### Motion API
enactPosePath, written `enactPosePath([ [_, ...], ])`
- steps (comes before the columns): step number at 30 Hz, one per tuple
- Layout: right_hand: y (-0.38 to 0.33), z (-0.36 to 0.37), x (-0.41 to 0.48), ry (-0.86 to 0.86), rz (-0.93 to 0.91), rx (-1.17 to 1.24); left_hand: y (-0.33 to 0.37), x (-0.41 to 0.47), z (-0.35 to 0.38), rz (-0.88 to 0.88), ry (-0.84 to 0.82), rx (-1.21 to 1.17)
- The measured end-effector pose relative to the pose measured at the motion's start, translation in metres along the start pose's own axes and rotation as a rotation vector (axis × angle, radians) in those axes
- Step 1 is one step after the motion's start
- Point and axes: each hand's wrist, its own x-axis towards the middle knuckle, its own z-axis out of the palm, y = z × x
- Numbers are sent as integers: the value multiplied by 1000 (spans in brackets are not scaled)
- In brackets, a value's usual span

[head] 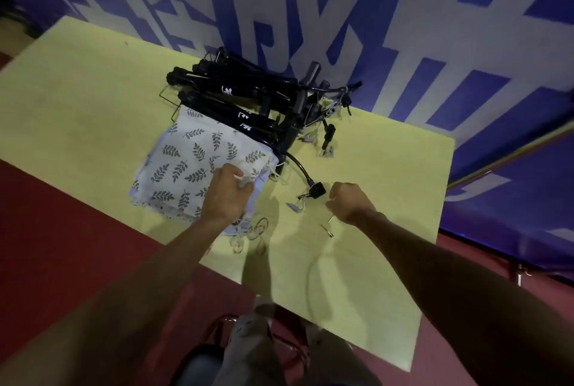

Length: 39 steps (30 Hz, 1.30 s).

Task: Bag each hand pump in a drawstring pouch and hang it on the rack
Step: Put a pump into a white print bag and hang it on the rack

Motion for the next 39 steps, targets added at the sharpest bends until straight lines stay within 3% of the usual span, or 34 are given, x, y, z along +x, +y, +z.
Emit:
enactPosePath([
  [8,-9,39,8,98,-3,-169,-6,6,13,3,108,174],
  [14,-5,38,11,74,-39,-232,-12,15,6,56,50,302],
  [17,-3,28,7,166,-35,-239,-9,16,3,81,17,336],
  [21,-10,5,9,241,-62,9,5,21,-17,37,13,121],
  [24,-46,-29,12,271,-186,278,18,28,-45,44,-5,-40],
  [27,-102,-72,4,161,-290,701,40,30,-78,75,-109,-154],
  [29,-135,-95,-4,40,-378,840,56,29,-96,109,-161,-191],
  [32,-166,-117,-11,-78,-451,803,76,29,-113,169,-162,-248],
  [39,-197,-150,-12,-44,-581,435,95,26,-148,125,-126,-448],
])
